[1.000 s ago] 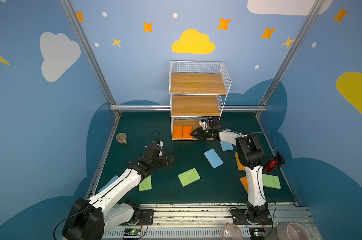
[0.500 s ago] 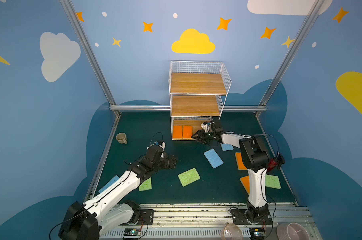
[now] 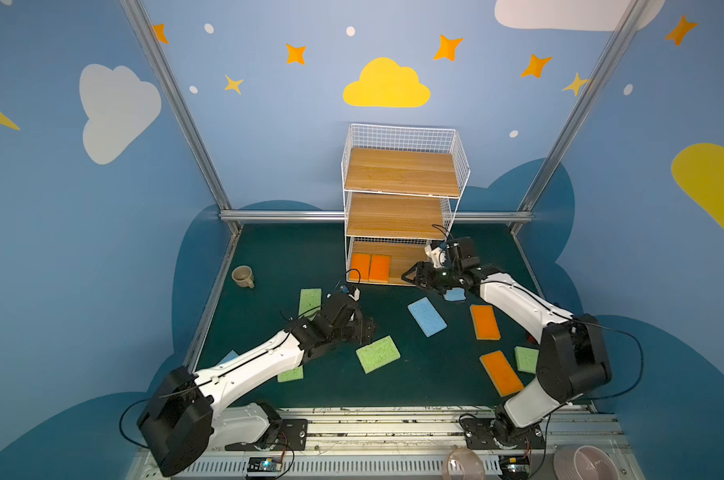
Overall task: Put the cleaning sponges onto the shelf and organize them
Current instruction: 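Open the right gripper and move it toward the orange sponge on the table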
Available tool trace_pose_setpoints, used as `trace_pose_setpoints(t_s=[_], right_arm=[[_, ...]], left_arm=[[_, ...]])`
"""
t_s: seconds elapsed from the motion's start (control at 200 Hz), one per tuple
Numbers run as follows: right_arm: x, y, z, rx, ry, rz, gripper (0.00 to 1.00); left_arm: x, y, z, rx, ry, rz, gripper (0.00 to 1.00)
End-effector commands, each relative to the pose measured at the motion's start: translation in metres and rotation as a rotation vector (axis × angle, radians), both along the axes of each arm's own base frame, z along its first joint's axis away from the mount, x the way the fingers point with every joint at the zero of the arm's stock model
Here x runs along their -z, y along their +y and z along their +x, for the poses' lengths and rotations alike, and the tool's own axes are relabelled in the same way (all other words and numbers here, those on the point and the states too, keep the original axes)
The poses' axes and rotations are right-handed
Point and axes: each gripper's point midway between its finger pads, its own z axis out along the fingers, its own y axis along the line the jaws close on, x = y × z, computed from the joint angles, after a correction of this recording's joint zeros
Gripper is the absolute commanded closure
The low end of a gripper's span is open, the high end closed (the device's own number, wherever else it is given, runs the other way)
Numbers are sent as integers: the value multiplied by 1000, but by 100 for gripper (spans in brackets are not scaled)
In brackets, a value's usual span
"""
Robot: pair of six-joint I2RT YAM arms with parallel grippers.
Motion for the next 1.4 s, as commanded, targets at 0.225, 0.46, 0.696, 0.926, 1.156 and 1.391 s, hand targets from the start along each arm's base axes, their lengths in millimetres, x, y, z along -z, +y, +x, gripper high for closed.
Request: trace_pose_setpoints(t_s=[0.225,0.46,0.696,0.926,1.156,1.391], right_arm=[[26,-66,-48,131,138,-129,31],[22,-73,-34,164,106,2,72],[26,-64,10,155,124,90,100],[34,-75,58,214,117,99,100],[43,-77,90,213,141,142,100],[51,-89,102,235,155,140,100]], left_arm=[[-17,-32,25,36,-61,-82,9],[-7,-23,25,5,-64,-93,16],[-1,-7,25,-28,-71,-99,19],[4,-13,28,-14,-44,-157,18],[8,-26,33,33,-32,-156,18],[14,-29,35,38,-17,-156,18]])
